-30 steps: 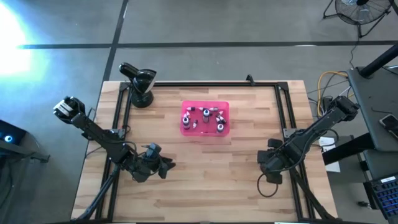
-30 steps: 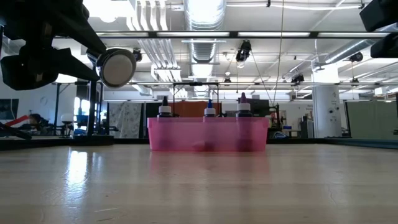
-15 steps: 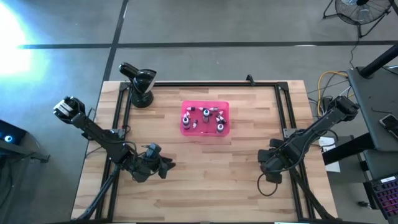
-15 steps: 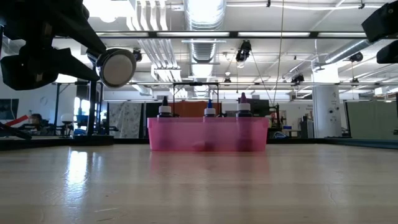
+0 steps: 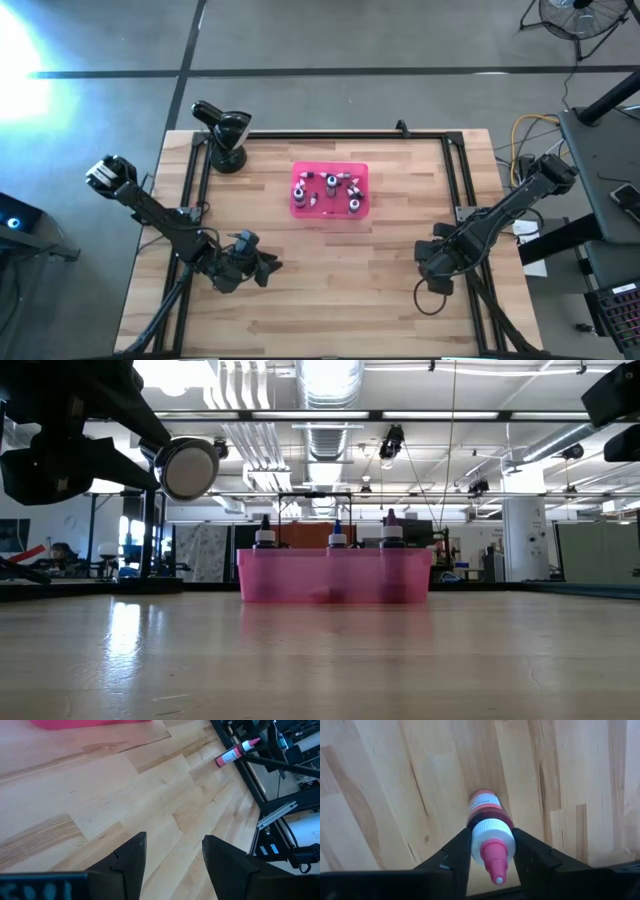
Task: Pick & Place food coloring
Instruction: Put the pink food coloring bottle into the pink bin
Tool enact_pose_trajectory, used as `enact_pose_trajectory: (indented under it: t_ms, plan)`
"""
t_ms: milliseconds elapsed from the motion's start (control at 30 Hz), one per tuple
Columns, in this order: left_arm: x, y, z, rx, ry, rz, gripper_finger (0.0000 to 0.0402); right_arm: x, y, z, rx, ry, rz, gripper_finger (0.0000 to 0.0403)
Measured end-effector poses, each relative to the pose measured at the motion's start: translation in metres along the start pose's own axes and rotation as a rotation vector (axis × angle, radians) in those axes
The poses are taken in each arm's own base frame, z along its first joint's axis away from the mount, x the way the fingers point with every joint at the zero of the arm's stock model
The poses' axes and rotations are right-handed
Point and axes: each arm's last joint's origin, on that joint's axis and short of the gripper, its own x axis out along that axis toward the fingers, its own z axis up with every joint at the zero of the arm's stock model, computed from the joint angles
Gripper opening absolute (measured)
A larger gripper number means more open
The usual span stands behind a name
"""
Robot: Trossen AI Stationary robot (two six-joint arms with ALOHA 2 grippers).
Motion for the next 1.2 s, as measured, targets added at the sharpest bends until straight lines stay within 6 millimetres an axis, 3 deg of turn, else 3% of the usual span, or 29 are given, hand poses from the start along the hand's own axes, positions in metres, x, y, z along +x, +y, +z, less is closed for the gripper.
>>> enact_pose_trajectory:
  t_ms: [233,400,600,733,933,1200]
  plan:
    - [0.000,0.000,0.000,-0.001,0.000,0.000,0.0170,-0.003,0.000,0.003,0.083,-0.019,-0.001,0.0106]
    - [0.000,0.000,0.000,-0.012,0.000,0.000,0.0170,-0.035,-0.006,0.028,0.286,-0.175,-0.015,0.0106]
    - [0.000,0.000,0.000,-0.013,0.000,0.000,0.0170,-0.083,-0.025,0.078,0.325,-0.323,-0.101,0.0106]
    - [0.000,0.000,0.000,-0.023,0.000,0.000,0.0170,-0.105,-0.037,0.116,0.297,-0.341,-0.204,0.0106]
    - [0.000,0.000,0.000,-0.033,0.000,0.000,0.0170,-0.118,-0.054,0.167,0.280,-0.324,-0.372,0.0106]
    - [0.000,0.000,0.000,-0.035,0.001,-0.001,0.0170,-0.116,-0.075,0.229,0.263,-0.307,-0.356,0.0106]
